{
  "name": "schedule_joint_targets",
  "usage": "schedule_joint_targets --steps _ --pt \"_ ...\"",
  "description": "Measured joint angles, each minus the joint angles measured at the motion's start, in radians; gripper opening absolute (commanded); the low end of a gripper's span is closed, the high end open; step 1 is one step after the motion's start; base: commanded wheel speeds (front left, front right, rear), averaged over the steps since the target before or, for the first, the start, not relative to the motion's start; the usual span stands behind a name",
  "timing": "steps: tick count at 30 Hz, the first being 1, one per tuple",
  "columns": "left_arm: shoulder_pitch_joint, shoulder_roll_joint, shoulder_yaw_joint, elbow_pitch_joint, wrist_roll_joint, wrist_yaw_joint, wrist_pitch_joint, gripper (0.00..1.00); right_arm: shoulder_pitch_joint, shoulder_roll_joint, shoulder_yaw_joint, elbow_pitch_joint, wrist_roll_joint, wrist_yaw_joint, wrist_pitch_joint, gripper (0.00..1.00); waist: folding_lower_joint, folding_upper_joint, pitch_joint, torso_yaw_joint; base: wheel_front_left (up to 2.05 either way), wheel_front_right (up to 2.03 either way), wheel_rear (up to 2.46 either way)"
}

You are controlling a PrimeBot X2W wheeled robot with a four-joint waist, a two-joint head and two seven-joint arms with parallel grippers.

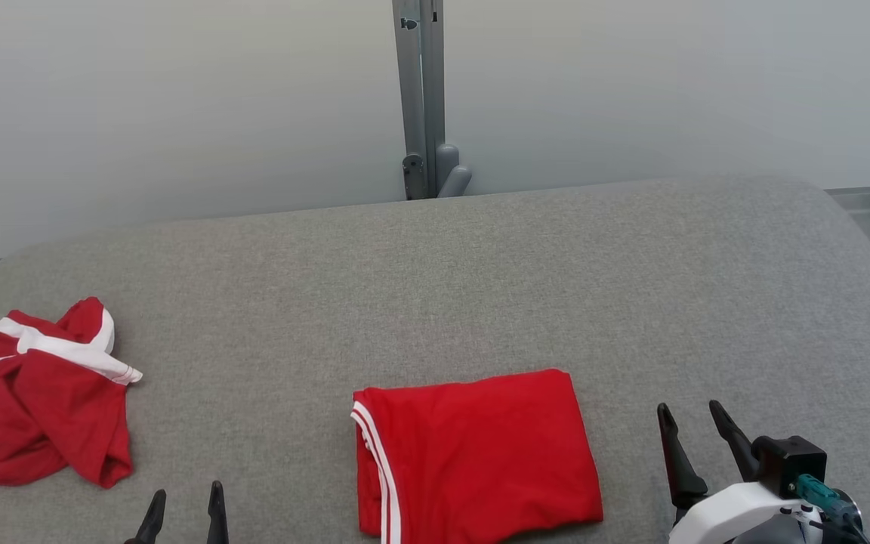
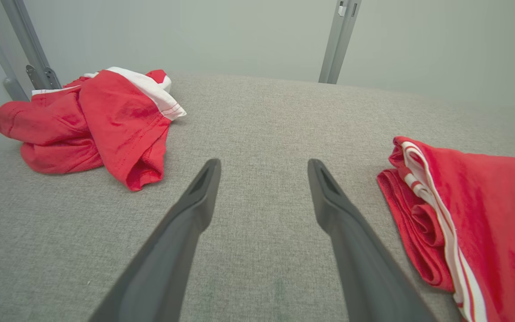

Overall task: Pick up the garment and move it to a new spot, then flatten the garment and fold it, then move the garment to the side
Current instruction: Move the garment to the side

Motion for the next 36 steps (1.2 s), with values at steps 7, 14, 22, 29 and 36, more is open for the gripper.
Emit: schedule_joint_targets --steps 7,14,22,29,36 --pt "-0.002 0.000 -0.025 -0.002 -0.009 0.000 0.000 1.00 -0.001 0.001 -0.003 0.004 -0.010 0.000 0.000 1.00 0.0000 0.0000 0.026 0.014 0.00 0.00 0.00" --pt "-0.018 0.000 -0.059 0.003 -0.015 0.001 0.000 1.00 -0.027 0.003 0.032 0.035 -0.002 0.000 0.000 1.00 0.0000 0.0000 0.070 0.047 0.00 0.00 0.00" --pt "-0.043 0.000 -0.085 0.010 -0.010 0.000 0.000 1.00 -0.081 0.006 0.095 0.159 0.065 0.000 0.000 1.00 0.0000 0.0000 0.118 0.105 0.00 0.00 0.00" --pt "-0.054 0.000 -0.081 0.017 -0.016 0.000 0.000 1.00 -0.158 0.007 0.152 0.323 0.164 0.000 0.030 1.00 0.0000 0.0000 0.145 0.151 0.00 0.00 0.00" --pt "-0.055 0.000 -0.083 0.019 -0.018 -0.001 0.000 1.00 -0.222 0.003 0.225 0.385 0.249 0.000 0.065 0.00 0.0000 0.0000 0.149 0.163 0.00 0.00 0.00"
